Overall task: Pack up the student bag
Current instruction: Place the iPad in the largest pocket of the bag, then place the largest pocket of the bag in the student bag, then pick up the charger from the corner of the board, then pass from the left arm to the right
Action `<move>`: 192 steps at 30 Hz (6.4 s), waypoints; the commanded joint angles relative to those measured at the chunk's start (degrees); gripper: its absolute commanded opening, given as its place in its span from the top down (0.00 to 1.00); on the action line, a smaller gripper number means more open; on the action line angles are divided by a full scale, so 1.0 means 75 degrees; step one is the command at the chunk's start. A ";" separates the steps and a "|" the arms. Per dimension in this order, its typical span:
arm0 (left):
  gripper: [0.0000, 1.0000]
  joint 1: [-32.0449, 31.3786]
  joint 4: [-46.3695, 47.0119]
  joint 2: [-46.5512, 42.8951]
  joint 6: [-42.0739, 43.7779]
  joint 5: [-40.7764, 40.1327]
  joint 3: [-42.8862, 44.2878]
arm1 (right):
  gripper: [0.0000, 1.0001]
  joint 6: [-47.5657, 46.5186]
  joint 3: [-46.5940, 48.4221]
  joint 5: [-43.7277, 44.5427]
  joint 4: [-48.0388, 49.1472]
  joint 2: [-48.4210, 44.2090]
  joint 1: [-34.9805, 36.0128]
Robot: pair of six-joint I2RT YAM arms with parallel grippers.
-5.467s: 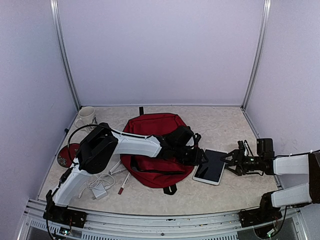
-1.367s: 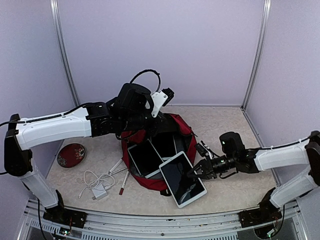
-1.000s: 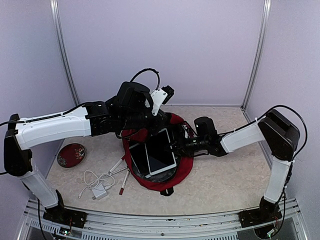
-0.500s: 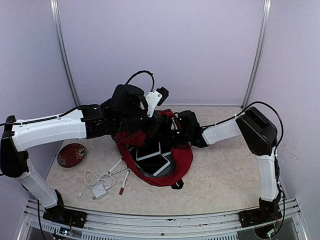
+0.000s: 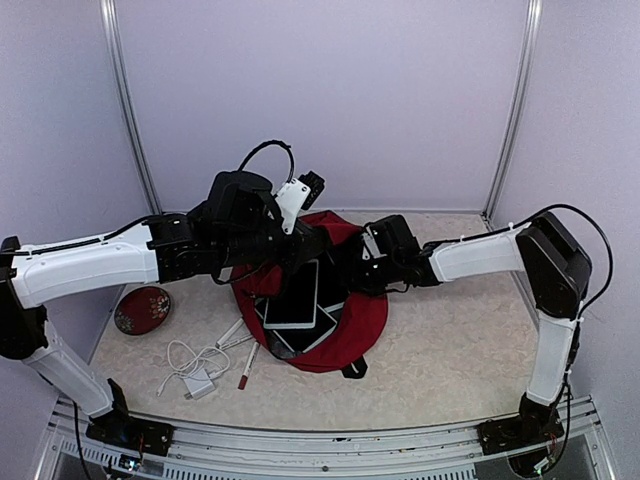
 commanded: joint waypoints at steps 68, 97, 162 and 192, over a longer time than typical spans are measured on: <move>0.01 0.0002 -0.5394 -0.1867 -0.7504 -0.0890 -0.4464 | 0.37 -0.3487 -0.2475 -0.1789 -0.0820 -0.1831 -0.1746; 0.49 -0.1051 -0.4594 -0.0947 -0.6733 0.0467 -0.4539 | 0.39 -0.3426 -0.2770 -0.2404 -0.0618 -0.1774 -0.1751; 0.75 -0.3429 0.0346 -0.0152 0.1056 -0.4906 -0.0488 | 0.76 -0.1979 -0.1492 -0.2881 0.0887 -0.4046 0.1551; 0.01 -0.1705 -0.0576 0.0224 -0.0206 0.0346 -0.0796 | 1.00 -0.1510 -0.3545 -0.4134 0.0952 -0.6372 -0.2685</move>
